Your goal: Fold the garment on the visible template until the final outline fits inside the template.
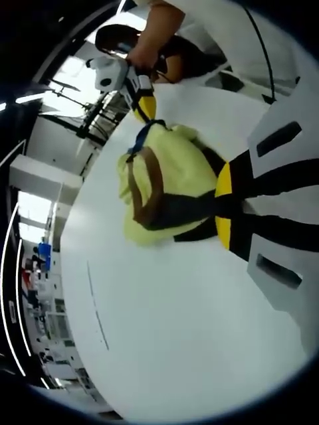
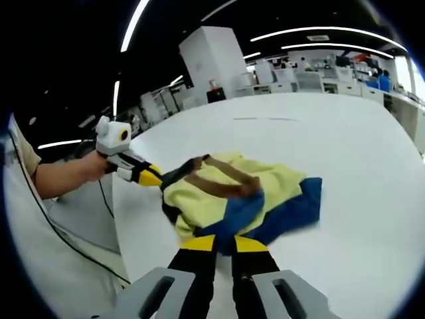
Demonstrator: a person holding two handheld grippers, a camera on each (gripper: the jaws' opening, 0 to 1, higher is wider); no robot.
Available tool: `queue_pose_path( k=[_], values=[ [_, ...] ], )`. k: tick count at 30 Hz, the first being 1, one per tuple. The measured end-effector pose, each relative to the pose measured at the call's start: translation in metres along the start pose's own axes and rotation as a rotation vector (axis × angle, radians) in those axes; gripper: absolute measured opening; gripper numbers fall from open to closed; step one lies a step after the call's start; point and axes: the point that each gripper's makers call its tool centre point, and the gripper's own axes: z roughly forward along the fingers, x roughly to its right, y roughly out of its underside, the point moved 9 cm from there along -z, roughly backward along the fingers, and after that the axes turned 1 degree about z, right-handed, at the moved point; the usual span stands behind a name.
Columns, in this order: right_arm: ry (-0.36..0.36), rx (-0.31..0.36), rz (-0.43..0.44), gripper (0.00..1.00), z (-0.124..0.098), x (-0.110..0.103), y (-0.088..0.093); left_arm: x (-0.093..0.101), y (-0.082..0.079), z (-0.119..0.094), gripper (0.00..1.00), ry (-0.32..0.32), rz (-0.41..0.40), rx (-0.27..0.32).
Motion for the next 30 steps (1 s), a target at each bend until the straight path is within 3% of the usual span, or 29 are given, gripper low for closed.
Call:
queue_pose_path(
  k=[16, 30],
  values=[
    [0.01, 0.039, -0.001, 0.0, -0.009, 0.006, -0.009, 0.0, -0.014, -0.02, 0.0, -0.051, 0.033, 0.086],
    [0.067, 0.128, -0.071, 0.0, -0.03, 0.009, -0.042, 0.006, -0.037, -0.041, 0.0, -0.099, 0.08, 0.213]
  ],
)
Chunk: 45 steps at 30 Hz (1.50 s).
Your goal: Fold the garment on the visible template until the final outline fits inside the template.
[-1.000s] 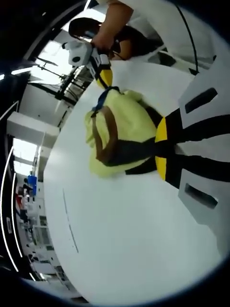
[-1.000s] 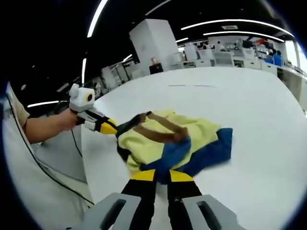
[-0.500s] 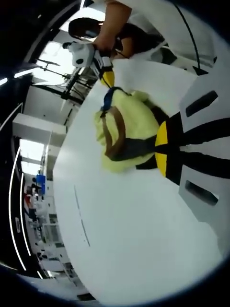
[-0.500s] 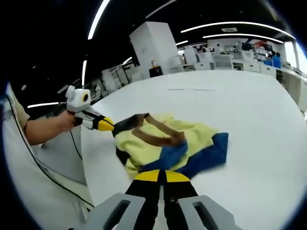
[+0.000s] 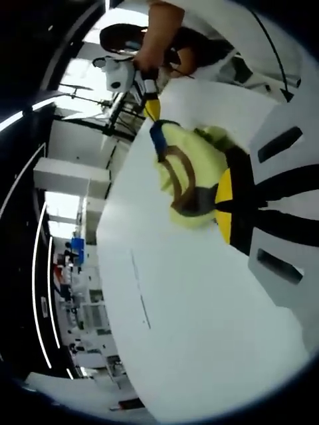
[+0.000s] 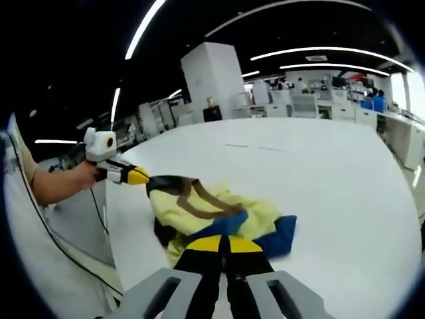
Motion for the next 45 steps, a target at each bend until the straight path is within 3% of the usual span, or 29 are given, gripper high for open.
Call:
queue_pose_path(
  k=[13, 26, 32, 38, 45],
  values=[
    [0.048, 0.091, -0.08, 0.0, -0.016, 0.005, -0.044, 0.005, -0.053, -0.02, 0.0, -0.025, 0.094, 0.17],
    [0.081, 0.25, -0.204, 0.0, -0.047, -0.002, -0.12, 0.01, -0.124, -0.051, 0.0, -0.064, 0.217, 0.328],
    [0.074, 0.292, -0.233, 0.0, -0.063, -0.011, -0.149, 0.012, -0.152, -0.067, 0.0, -0.08, 0.272, 0.392],
    [0.101, 0.259, -0.274, 0.0, -0.071, -0.014, -0.174, 0.008, -0.17, -0.07, 0.0, -0.109, 0.313, 0.385],
    [0.112, 0.202, -0.278, 0.0, -0.047, 0.005, -0.18, -0.019, -0.162, -0.041, 0.0, -0.154, 0.318, 0.269]
  ],
)
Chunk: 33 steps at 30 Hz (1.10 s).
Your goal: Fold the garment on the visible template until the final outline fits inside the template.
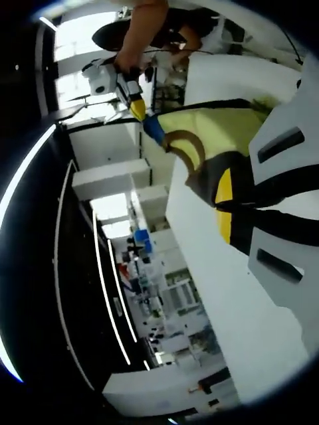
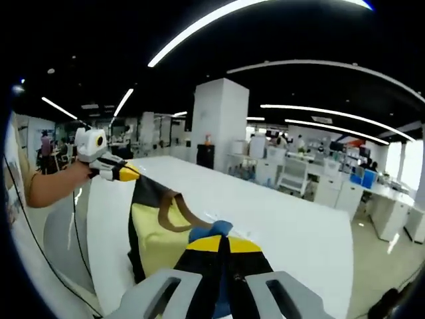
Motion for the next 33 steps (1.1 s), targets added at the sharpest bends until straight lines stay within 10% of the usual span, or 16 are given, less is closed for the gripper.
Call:
queue_pose_path(
  k=[33],
  values=[
    [-0.003, -0.246, 0.051, 0.0, 0.115, 0.066, 0.084, -0.041, 0.081, 0.098, 0.0, -0.008, -0.046, -0.236]
  ],
)
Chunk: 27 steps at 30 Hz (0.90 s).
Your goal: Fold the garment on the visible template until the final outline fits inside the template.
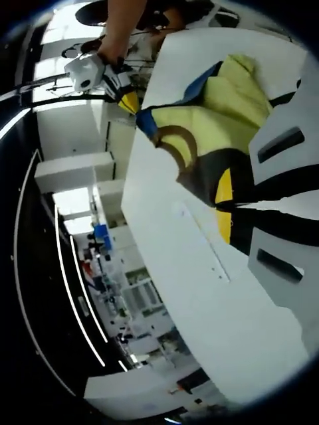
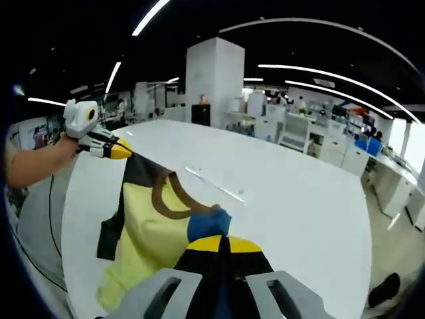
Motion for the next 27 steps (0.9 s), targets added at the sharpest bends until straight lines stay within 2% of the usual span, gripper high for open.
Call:
queue_pose_path(
  k=[8, 13, 24, 27],
  values=[
    [-0.004, -0.044, 0.038, 0.0, 0.031, 0.013, 0.014, -0.008, 0.012, 0.029, 0.0, 0.013, -0.016, -0.045],
    [-0.001, -0.094, 0.044, 0.0, 0.048, 0.021, 0.024, -0.016, 0.024, 0.044, 0.0, 0.011, -0.046, -0.077],
    [0.002, -0.138, 0.116, 0.0, 0.074, 0.033, 0.041, -0.024, 0.048, 0.069, 0.0, 0.013, -0.1, -0.144],
    [0.003, -0.177, 0.114, 0.0, 0.083, 0.033, 0.048, -0.025, 0.052, 0.073, 0.0, 0.014, -0.102, -0.162]
  ],
)
